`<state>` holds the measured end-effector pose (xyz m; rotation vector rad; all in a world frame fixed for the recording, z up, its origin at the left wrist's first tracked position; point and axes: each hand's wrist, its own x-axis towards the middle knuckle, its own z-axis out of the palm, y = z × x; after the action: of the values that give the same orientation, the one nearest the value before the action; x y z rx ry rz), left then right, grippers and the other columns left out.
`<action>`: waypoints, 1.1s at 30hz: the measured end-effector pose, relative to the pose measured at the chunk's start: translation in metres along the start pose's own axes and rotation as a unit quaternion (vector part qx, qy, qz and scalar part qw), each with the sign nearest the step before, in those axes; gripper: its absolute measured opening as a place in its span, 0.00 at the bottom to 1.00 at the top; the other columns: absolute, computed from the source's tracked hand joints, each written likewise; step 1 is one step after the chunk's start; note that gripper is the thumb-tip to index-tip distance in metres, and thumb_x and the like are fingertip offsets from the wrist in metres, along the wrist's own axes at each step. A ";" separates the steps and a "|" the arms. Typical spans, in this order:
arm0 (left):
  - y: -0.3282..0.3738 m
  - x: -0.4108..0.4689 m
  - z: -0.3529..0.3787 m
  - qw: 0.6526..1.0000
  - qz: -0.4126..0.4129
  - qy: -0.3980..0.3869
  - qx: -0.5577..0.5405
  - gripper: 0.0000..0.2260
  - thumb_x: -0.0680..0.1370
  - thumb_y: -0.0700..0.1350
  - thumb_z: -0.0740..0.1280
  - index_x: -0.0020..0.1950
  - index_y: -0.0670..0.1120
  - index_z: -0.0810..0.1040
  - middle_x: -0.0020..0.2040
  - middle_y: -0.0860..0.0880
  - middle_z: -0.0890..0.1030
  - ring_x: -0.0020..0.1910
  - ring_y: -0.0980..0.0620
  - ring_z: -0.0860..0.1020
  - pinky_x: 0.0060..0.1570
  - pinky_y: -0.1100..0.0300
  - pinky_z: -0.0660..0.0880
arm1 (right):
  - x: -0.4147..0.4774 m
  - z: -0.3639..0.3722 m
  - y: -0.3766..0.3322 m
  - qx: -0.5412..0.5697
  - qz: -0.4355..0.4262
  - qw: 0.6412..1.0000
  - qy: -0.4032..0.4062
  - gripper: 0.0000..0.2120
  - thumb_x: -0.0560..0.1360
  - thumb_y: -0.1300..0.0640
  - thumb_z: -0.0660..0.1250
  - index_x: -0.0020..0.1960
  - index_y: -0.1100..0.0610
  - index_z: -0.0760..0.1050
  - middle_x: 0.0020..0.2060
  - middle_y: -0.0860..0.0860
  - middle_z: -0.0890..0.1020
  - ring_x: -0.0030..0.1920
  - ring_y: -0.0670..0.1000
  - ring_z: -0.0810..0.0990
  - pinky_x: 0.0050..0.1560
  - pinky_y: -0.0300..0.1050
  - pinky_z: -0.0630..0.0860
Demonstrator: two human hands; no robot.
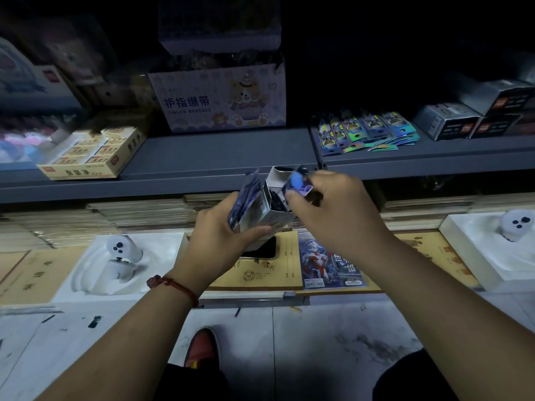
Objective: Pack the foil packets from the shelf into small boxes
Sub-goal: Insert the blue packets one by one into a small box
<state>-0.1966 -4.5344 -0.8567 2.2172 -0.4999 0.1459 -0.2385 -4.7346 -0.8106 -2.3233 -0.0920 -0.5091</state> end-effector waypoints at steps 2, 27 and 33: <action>0.001 0.000 -0.001 1.000 0.004 0.012 0.005 0.23 0.72 0.54 0.77 0.65 0.52 0.79 0.55 0.60 0.83 0.51 0.63 0.81 0.48 0.73 0.75 | -0.001 -0.004 -0.002 0.011 0.014 1.000 0.024 0.13 0.77 0.55 0.71 0.37 0.59 0.75 0.25 0.48 0.72 0.27 0.47 0.68 0.30 0.44 0.65; 0.011 -0.004 0.004 0.998 0.033 0.006 0.055 0.20 0.74 0.57 0.75 0.62 0.50 0.78 0.49 0.57 0.83 0.47 0.60 0.81 0.47 0.63 0.80 | -0.002 0.001 -0.010 0.024 0.088 0.975 -0.202 0.10 0.81 0.63 0.60 0.55 0.64 0.79 0.42 0.60 0.84 0.21 0.52 0.77 0.24 0.47 0.77; 0.018 -0.006 0.005 0.999 0.040 0.007 0.036 0.19 0.73 0.60 0.72 0.58 0.52 0.77 0.42 0.62 0.78 0.46 0.66 0.78 0.42 0.76 0.71 | -0.003 0.003 -0.014 0.039 0.092 0.966 -0.237 0.08 0.81 0.61 0.61 0.55 0.53 0.78 0.33 0.56 0.80 0.19 0.46 0.70 0.22 0.41 0.70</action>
<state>-0.2096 -4.5471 -0.8483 2.2660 -0.5833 0.2252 -0.2434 -4.7223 -0.8048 -2.3025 -0.1188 0.1478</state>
